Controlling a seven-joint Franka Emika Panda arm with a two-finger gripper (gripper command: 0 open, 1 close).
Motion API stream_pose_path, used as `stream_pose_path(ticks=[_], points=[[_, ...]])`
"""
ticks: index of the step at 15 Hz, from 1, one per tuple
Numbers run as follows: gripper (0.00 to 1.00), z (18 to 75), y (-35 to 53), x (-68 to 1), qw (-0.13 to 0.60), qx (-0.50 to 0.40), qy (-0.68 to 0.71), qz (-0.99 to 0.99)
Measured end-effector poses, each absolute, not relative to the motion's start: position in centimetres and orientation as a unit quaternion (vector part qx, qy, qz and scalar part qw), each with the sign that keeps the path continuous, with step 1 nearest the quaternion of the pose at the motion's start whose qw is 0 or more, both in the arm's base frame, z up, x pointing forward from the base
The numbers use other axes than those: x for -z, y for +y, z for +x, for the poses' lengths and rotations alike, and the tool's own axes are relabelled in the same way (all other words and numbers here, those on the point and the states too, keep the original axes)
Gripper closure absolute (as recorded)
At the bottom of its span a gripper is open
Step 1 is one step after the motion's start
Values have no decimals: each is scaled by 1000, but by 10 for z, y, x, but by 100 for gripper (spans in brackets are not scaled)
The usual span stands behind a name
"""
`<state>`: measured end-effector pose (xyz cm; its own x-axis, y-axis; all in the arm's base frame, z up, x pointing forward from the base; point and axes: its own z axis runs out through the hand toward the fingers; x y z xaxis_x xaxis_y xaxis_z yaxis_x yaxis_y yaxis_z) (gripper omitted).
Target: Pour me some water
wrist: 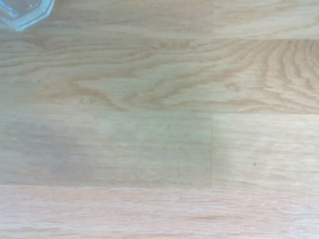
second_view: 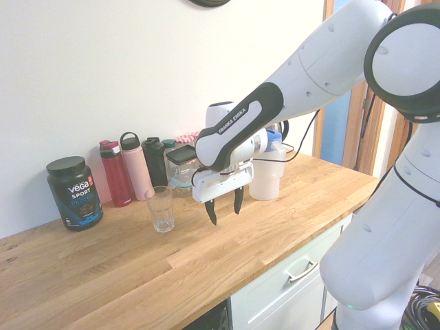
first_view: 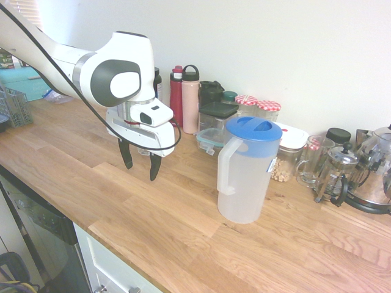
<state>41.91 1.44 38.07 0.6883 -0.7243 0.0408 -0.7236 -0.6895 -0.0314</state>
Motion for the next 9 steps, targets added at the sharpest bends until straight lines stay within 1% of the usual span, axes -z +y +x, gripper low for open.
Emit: stream_pose_path(ticks=[3, 5, 7, 9], points=[[0, 421, 13, -383, 7, 27, 395, -918], [0, 426, 10, -404, 13, 42, 400, -915], [0, 426, 1, -447, 16, 54, 417, -907], [0, 418, -19, -506, 19, 73, 439, -895]])
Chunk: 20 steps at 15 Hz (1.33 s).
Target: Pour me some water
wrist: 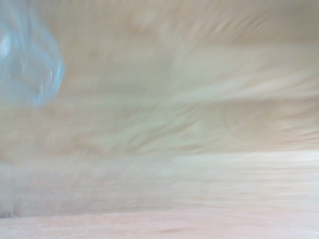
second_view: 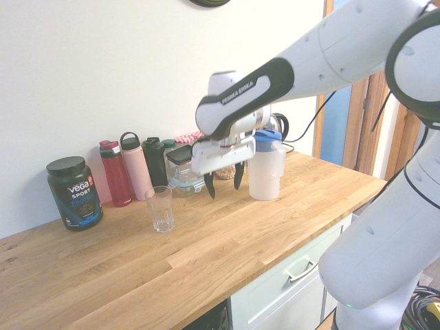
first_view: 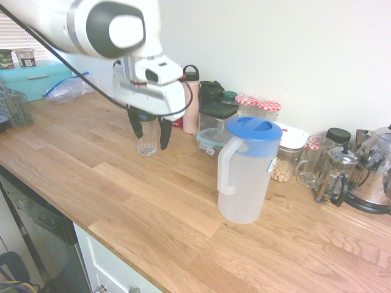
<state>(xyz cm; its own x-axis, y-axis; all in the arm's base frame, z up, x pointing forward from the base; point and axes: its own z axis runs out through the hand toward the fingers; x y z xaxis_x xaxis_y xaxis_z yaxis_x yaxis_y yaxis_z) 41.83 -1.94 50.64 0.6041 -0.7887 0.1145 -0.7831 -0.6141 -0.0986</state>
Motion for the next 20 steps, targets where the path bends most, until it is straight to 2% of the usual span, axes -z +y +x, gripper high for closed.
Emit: stream_pose_path(ticks=[3, 7, 11, 17, 18, 20], points=[[0, 396, -67, -574, 34, 94, 467, -878], [0, 368, -133, -598, 40, 107, 501, -858], [0, 360, -179, -583, 36, 99, 499, -860], [0, 381, -206, -524, 22, 107, 473, -874], [100, 388, -209, -516, 20, 108, 472, -874], [100, 398, -215, -501, 17, 108, 474, -874]])
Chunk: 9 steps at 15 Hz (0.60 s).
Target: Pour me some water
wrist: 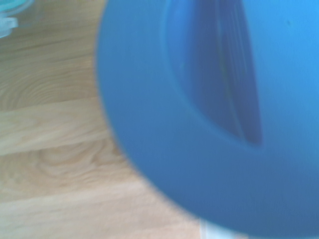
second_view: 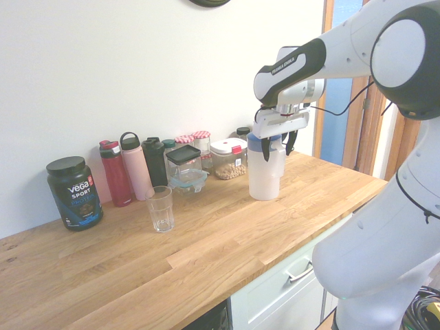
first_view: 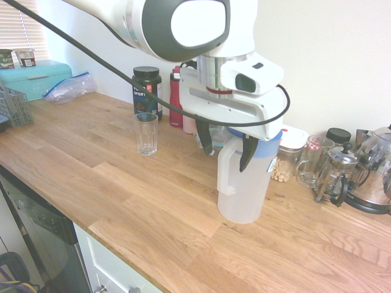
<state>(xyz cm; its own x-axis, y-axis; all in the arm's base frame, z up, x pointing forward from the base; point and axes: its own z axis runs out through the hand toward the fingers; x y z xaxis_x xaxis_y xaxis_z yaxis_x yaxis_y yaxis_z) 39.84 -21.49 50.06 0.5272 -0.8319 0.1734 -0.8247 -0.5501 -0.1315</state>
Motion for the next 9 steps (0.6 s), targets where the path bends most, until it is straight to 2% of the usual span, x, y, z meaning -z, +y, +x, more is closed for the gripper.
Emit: stream_pose_path(ticks=[9], points=[[100, 411, -220, -495, 14, 114, 474, -873]])
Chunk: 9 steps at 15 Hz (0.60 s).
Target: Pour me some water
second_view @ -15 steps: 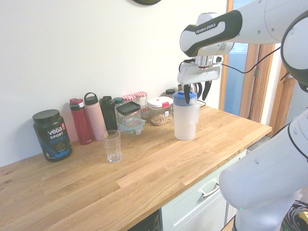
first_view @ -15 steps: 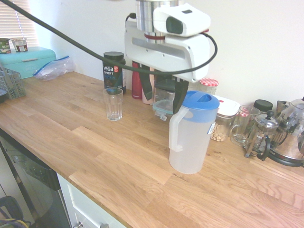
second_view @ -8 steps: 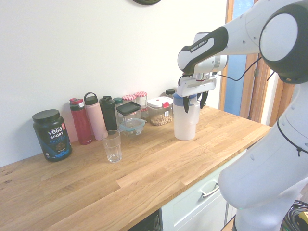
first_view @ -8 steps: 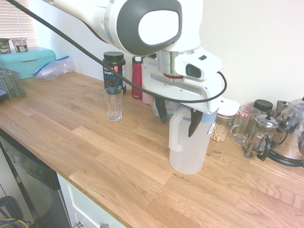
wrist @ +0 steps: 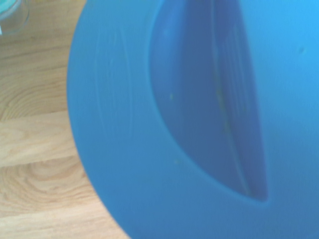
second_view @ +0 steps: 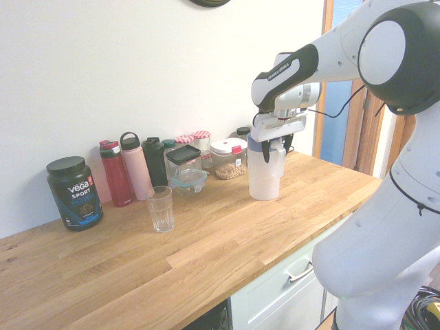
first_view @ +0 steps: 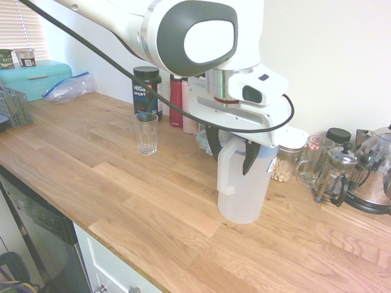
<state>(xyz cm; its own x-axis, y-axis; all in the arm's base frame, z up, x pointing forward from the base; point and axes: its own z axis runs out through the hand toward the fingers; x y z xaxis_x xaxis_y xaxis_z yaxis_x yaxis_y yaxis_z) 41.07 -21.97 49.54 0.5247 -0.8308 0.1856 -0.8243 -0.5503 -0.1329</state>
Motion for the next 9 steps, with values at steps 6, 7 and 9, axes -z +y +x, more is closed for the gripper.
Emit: stream_pose_path(ticks=[6, 7, 9], points=[[100, 416, -218, -493, 12, 111, 471, -875], [100, 418, -217, -494, 12, 112, 469, -876], [100, 421, -213, -494, 11, 112, 465, -878]])
